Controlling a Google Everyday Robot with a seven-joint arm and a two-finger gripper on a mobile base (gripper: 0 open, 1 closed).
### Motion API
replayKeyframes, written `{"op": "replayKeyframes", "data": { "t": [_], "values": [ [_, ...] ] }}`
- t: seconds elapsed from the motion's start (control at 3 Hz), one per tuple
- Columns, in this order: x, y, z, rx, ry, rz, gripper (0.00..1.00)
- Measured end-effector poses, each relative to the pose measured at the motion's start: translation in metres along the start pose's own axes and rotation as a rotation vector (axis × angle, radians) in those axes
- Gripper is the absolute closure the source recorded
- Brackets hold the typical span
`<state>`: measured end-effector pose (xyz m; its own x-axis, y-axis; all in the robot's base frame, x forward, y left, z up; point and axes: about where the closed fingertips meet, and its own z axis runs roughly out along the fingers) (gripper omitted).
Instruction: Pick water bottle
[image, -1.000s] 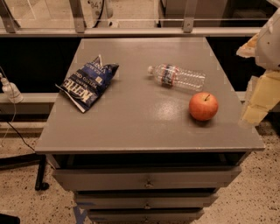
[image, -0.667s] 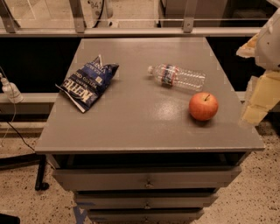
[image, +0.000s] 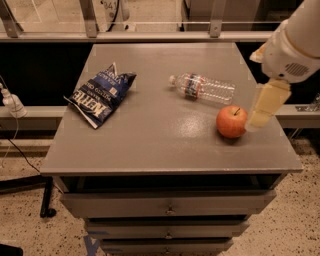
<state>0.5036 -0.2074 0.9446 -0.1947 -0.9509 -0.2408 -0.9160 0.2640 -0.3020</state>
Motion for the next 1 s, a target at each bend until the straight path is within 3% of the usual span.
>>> {"op": "replayKeyframes", "data": {
  "t": [0.67,1.0],
  "values": [
    [-0.023,-0.071,0.054,0.059,-0.039,0.017,0.0],
    [-0.038,-0.1,0.08,0.046,-0.074,0.052,0.0]
  ]
}}
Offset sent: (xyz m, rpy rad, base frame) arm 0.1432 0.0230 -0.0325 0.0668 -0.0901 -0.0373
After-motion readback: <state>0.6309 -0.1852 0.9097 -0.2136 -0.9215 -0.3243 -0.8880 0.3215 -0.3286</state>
